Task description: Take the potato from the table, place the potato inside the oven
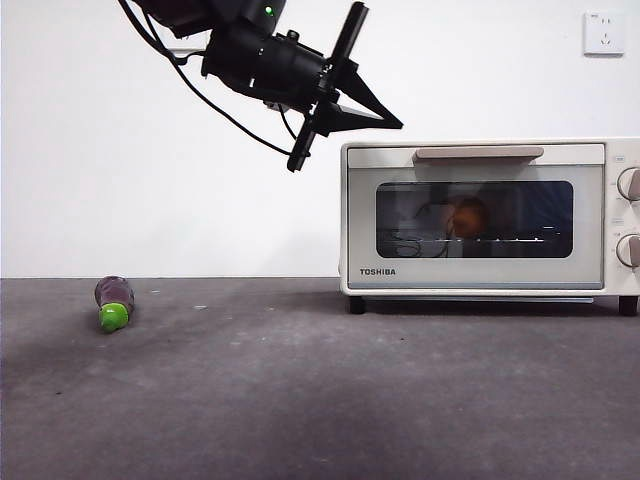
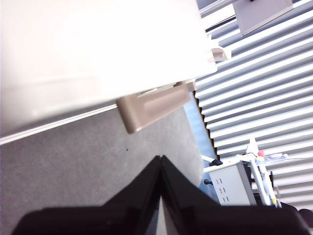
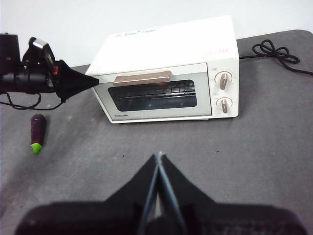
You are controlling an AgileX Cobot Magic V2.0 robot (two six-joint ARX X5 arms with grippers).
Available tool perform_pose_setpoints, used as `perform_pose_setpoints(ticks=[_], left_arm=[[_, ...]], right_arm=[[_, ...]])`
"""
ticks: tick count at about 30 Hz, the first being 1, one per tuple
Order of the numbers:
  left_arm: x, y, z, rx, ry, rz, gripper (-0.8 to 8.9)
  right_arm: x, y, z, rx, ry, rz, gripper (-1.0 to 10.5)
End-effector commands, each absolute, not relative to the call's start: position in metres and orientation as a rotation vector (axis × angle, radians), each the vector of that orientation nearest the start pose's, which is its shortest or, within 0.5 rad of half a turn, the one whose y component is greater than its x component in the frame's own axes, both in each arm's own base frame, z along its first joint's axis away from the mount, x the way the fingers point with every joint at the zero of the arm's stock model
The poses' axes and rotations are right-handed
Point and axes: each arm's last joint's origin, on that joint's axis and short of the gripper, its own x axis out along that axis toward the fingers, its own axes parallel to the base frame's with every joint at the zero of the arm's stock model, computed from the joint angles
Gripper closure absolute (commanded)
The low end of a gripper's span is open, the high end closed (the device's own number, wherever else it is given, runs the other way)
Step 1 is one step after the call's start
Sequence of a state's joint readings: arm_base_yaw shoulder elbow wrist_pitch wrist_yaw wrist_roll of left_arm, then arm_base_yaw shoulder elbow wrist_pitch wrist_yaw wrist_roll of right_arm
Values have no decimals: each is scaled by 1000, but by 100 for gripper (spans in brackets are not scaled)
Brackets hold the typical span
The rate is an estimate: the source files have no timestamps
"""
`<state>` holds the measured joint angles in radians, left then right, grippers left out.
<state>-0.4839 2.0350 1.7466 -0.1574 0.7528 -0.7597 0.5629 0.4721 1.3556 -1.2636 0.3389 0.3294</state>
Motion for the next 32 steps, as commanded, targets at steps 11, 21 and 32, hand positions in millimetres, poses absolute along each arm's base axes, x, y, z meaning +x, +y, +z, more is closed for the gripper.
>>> perform_pose_setpoints(ticks=[11,21,32], left_arm=[[402,-228,308,-662,857,-1055,821],[361,-205,371,-447,659,-1057,821],[267,-148,442,-71,544,-803,818]], right_arm=[[-14,-21,407,122,452,125,946],[-12,-21,406,106,457,83,946],[-12,-21,406,102,458,83,945]])
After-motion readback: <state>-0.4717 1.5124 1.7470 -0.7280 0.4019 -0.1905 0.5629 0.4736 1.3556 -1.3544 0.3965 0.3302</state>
